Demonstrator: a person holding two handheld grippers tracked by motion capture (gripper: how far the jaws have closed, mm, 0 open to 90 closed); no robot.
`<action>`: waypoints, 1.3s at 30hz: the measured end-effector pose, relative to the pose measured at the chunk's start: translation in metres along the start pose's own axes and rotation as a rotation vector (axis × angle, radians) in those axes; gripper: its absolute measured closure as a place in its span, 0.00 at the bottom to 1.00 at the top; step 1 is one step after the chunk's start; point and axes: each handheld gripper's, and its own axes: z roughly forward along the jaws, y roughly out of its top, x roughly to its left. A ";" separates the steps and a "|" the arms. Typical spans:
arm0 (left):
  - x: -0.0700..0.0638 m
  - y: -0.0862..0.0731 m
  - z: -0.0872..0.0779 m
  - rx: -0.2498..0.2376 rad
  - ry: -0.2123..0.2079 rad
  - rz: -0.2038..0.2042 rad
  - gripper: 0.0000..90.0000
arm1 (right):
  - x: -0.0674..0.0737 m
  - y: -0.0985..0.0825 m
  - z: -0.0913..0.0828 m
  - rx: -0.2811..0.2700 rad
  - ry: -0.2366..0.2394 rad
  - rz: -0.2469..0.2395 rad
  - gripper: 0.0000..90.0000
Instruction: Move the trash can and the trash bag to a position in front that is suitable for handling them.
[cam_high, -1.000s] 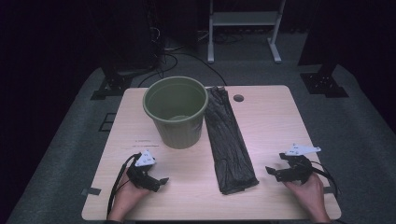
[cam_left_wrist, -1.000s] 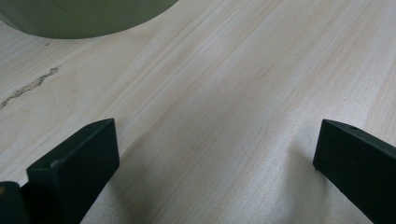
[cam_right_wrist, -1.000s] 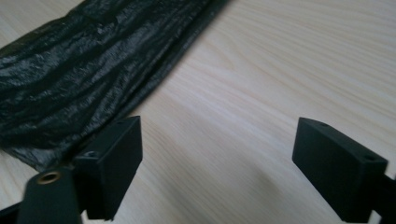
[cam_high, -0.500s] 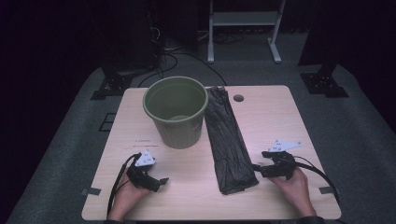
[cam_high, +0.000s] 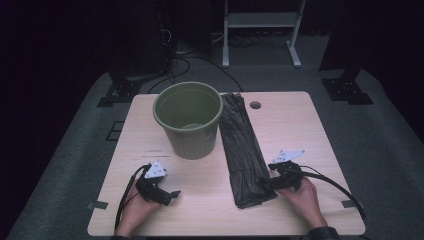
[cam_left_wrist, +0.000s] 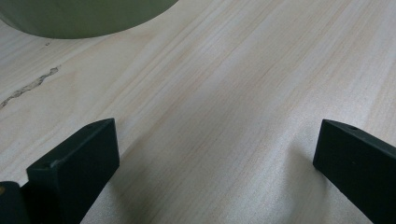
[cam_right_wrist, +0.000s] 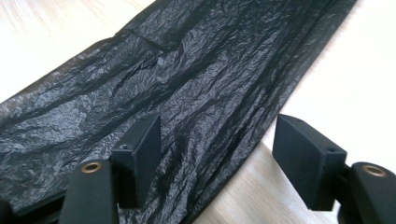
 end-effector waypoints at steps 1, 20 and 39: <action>0.000 0.000 0.000 0.000 -0.001 0.001 0.00 | 0.001 0.000 0.001 0.001 0.001 -0.007 0.37; 0.000 0.000 0.000 0.000 -0.001 0.001 0.00 | 0.000 -0.002 -0.004 0.008 -0.012 -0.025 1.00; 0.000 0.000 0.000 0.000 -0.001 0.001 0.00 | -0.030 -0.030 -0.043 0.007 -0.064 0.049 1.00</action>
